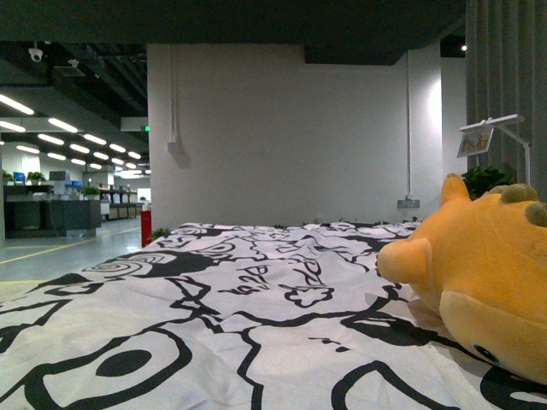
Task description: Put away toys
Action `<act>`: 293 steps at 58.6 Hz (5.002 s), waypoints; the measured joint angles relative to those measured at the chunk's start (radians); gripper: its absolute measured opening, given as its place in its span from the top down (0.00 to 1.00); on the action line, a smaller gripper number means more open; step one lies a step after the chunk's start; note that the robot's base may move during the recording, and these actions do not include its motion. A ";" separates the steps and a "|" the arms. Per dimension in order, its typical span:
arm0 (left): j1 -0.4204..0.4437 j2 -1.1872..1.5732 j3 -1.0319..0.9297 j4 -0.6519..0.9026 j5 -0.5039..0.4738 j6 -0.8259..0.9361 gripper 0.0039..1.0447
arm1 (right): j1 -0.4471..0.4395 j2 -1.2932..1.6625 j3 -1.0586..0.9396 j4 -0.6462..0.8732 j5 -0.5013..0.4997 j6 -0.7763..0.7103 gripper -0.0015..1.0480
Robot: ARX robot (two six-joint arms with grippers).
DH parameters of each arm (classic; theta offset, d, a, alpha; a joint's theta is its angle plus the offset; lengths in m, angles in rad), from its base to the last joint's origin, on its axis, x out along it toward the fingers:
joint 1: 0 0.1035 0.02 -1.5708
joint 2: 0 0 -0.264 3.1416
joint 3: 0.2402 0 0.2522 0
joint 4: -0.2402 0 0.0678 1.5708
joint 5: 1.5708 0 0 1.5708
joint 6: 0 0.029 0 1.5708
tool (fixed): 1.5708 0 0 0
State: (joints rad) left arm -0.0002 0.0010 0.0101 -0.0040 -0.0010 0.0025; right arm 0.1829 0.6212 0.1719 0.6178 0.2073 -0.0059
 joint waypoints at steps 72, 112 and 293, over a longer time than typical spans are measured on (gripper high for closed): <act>0.000 0.000 0.000 0.000 0.000 0.000 0.06 | 0.077 0.686 0.443 0.267 0.041 -0.037 0.02; 0.000 0.000 0.000 0.000 0.000 0.000 0.06 | 0.056 0.859 0.441 0.483 0.071 -0.125 0.09; 0.000 0.000 0.000 0.000 0.000 0.000 0.06 | -0.224 -0.386 -0.071 -0.457 -0.227 0.008 0.90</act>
State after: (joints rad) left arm -0.0002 0.0010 0.0101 -0.0040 -0.0010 0.0025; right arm -0.0406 0.2356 0.1013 0.1608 -0.0193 0.0017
